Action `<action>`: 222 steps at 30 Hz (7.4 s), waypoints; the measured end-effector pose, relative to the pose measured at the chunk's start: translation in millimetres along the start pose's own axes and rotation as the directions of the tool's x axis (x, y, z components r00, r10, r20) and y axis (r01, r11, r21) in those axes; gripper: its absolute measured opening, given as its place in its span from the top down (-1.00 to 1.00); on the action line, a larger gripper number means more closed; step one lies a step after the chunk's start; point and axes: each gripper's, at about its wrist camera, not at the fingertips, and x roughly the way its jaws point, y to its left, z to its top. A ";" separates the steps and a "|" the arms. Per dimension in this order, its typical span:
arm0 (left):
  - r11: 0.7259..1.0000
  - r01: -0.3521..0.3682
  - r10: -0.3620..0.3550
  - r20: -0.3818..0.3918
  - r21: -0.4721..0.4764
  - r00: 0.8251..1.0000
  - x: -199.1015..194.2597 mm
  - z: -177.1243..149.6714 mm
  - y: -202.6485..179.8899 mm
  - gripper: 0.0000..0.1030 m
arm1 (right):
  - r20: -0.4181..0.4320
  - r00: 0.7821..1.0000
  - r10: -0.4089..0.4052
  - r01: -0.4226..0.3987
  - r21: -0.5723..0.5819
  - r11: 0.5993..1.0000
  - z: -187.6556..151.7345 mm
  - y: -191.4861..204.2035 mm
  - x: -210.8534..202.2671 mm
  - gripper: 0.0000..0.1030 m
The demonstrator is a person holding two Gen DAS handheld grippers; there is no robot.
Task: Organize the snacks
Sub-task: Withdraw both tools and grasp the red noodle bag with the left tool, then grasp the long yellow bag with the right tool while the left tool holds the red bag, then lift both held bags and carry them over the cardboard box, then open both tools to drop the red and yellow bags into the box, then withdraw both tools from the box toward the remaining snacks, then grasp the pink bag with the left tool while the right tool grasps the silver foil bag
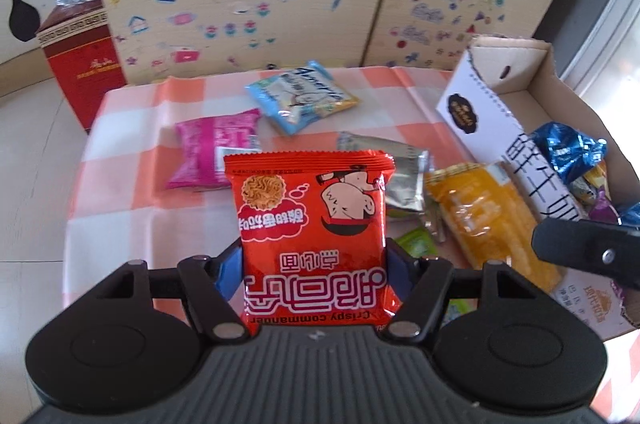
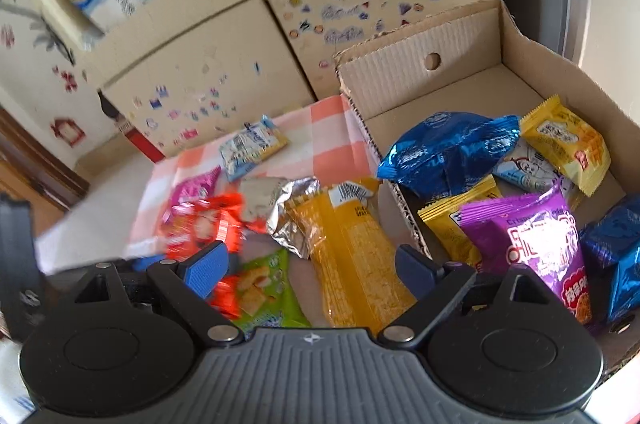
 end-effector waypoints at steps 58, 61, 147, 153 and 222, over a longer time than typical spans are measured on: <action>0.980 -0.066 0.074 -0.032 0.185 0.997 -3.5 -31.1 22.2 -0.41 | -0.058 0.984 -0.168 0.148 -0.259 0.954 -14.5 37.5 64.4 -0.39; 0.981 -0.056 0.062 -0.027 0.188 0.998 -4.5 -30.7 22.6 -0.33 | -0.066 0.989 -0.135 0.112 -0.275 0.955 -14.2 39.2 60.0 -0.21; 0.920 0.168 -0.285 0.310 0.354 0.907 -46.5 37.4 -169.1 -0.86 | 0.319 0.884 -0.343 0.337 0.076 0.938 48.4 -90.6 -102.5 -0.65; 0.949 0.182 -0.253 0.276 0.259 0.927 -53.9 46.6 -137.9 -0.87 | 0.321 0.900 -0.294 0.286 0.075 0.955 50.3 -84.5 -99.5 -0.74; 0.989 -0.107 0.108 -0.009 0.107 0.994 66.4 68.6 67.0 -0.90 | 0.057 0.998 -0.013 0.042 -0.546 0.837 23.4 69.2 113.3 -0.89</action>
